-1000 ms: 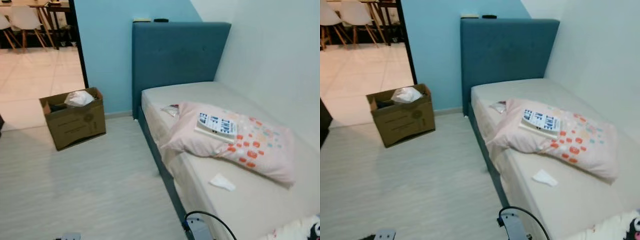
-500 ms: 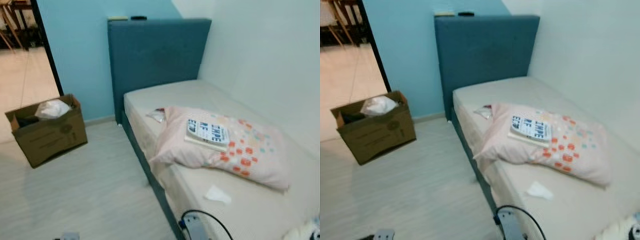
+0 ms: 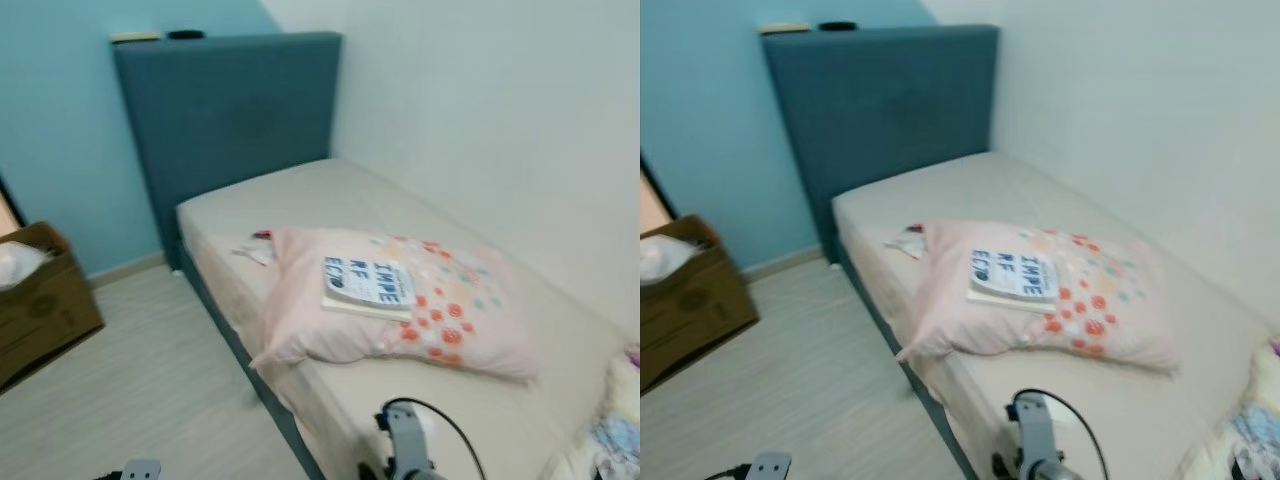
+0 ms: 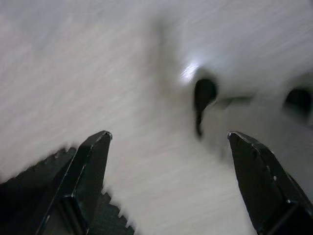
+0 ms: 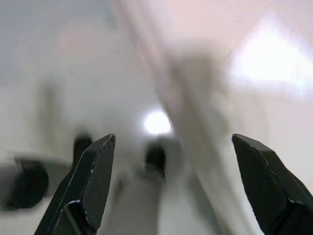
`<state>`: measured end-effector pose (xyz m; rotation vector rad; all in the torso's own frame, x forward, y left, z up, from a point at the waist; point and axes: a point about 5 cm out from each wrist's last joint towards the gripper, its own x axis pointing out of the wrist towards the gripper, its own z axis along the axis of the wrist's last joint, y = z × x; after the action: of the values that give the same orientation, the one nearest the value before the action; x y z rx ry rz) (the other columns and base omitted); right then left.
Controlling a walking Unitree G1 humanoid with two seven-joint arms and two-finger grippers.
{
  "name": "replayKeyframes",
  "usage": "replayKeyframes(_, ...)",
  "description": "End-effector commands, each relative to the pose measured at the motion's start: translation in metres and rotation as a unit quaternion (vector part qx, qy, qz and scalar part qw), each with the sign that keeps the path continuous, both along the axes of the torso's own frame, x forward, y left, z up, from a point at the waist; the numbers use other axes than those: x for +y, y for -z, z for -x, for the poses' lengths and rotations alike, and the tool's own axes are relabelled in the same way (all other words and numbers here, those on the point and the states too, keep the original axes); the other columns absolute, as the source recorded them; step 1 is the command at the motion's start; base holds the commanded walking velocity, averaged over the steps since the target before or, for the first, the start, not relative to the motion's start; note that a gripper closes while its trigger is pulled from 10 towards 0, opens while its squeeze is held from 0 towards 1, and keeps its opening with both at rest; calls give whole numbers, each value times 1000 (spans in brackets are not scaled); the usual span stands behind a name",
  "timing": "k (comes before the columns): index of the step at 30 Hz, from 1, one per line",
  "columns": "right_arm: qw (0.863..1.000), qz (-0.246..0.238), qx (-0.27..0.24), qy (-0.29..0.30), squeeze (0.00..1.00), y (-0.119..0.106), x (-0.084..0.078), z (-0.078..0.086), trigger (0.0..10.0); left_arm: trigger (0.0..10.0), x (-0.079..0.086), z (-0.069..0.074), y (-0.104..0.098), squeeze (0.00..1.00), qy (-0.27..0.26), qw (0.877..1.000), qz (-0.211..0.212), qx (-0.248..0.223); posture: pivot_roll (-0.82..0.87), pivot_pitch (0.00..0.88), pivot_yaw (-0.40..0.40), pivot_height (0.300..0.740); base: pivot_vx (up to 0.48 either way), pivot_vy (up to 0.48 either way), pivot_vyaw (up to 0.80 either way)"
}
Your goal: Clean up the room
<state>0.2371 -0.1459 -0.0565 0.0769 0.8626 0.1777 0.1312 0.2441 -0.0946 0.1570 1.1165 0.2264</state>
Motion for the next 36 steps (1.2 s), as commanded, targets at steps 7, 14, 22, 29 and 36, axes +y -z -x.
replayKeyframes(7,993,-53,-37,100,0,-17,-17,-23,10000,10000,5,-13,-6,0,-25,999,-2,-37,12,0,-97,711,0,0,0)
replayKeyframes(14,977,-80,-76,185,0,-34,-44,-40,10000,10000,6,-68,-36,0,-53,979,55,-188,14,0,-102,686,0,0,0)
replayKeyframes(22,940,-125,-110,297,0,-50,-77,-50,10000,10000,20,-135,-98,0,-21,922,90,-376,13,0,-100,651,0,0,0)
replayKeyframes(29,915,-157,-120,352,0,-52,-90,-49,10000,10000,21,-145,-110,0,0,912,82,-402,20,0,-99,631,0,0,0)
replayKeyframes(36,892,-203,-143,378,0,-58,-93,-52,10000,10000,3,-143,-102,0,19,911,103,-399,26,0,-97,601,0,0,0)
